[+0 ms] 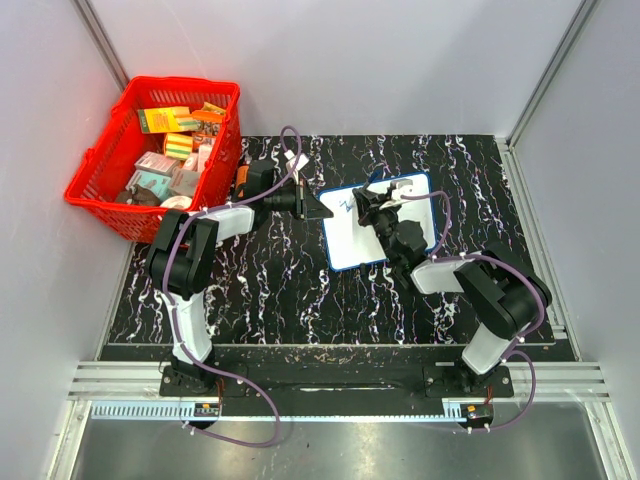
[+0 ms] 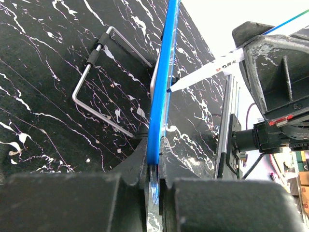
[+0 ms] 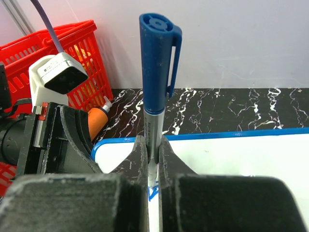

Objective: Write a sentence on the whiteboard

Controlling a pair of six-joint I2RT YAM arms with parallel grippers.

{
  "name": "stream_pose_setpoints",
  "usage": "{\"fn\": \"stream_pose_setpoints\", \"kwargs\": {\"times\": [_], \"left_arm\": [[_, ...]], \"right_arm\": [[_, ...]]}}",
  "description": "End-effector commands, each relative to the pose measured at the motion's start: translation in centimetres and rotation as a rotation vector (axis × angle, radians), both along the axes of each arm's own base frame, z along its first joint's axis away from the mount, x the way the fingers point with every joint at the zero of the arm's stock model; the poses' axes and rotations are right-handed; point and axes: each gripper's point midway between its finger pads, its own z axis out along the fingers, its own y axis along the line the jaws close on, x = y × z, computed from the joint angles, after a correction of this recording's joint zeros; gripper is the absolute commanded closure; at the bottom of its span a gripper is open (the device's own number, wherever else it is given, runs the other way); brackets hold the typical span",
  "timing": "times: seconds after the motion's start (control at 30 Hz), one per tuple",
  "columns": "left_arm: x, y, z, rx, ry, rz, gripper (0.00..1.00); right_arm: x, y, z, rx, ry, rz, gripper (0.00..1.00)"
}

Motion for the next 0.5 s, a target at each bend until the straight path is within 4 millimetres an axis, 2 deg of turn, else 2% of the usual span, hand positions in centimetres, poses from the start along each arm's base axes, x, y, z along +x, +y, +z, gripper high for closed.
{"fn": "stream_pose_setpoints", "kwargs": {"times": [0.0,0.2,0.47], "left_arm": [[0.5,0.2,-1.3,0.083,-0.082,0.027,1.0],[0.5,0.2,-1.3,0.082,-0.079,0.027,1.0],[0.5,0.2,-1.4,0.083,-0.078,0.028,1.0]], "right_arm": [[-0.7,-0.1,0.9,0.036,-0.01,0.007,1.0],[-0.9,-0.6,0.1,0.035,0.013,-0.012,1.0],[0.1,-1.1,0.7,0.027,0.006,-0.072,1.0]]}}
